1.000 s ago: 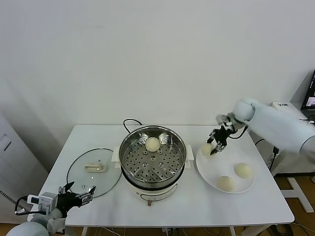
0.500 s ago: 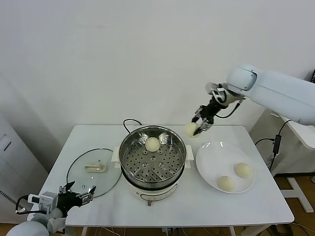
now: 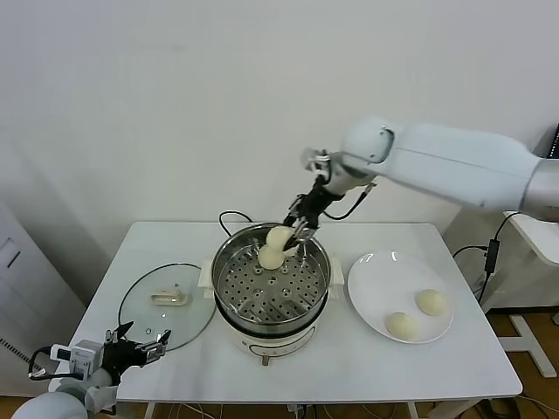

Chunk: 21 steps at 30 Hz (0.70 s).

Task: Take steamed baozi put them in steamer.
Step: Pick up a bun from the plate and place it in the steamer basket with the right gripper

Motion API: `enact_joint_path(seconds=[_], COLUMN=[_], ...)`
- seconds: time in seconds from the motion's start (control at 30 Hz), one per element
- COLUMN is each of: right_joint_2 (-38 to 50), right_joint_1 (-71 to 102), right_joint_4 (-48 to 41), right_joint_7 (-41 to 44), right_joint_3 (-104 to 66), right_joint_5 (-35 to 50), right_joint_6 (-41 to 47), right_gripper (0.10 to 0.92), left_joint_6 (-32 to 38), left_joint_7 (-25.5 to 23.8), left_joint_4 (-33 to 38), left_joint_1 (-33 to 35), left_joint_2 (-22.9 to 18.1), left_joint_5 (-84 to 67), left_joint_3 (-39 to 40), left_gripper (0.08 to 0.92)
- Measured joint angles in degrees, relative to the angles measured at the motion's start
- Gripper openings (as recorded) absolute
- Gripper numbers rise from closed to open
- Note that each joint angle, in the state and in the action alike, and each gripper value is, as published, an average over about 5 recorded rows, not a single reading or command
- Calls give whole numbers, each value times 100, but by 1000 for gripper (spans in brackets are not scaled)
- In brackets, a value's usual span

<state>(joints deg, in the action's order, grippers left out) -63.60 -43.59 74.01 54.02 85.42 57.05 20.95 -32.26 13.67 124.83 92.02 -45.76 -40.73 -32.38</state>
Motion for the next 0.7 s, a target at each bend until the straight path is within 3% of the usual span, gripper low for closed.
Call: enact_joint_path(seconds=[0.7], right_joint_2=[-880], right_joint_1=[1031], right_joint_4=[-263], right_joint_7=[-1172], right_joint_3=[-135], right_joint_5=[-61], right_joint_6=[664], right_gripper=[484], left_joint_6=[10], left_joint_7=[-7], left_joint_4=[-49], left_joint_1=[-27], left_joint_2=[-14], left_joint_5=[-13], left_joint_3=[11], left_gripper=[823])
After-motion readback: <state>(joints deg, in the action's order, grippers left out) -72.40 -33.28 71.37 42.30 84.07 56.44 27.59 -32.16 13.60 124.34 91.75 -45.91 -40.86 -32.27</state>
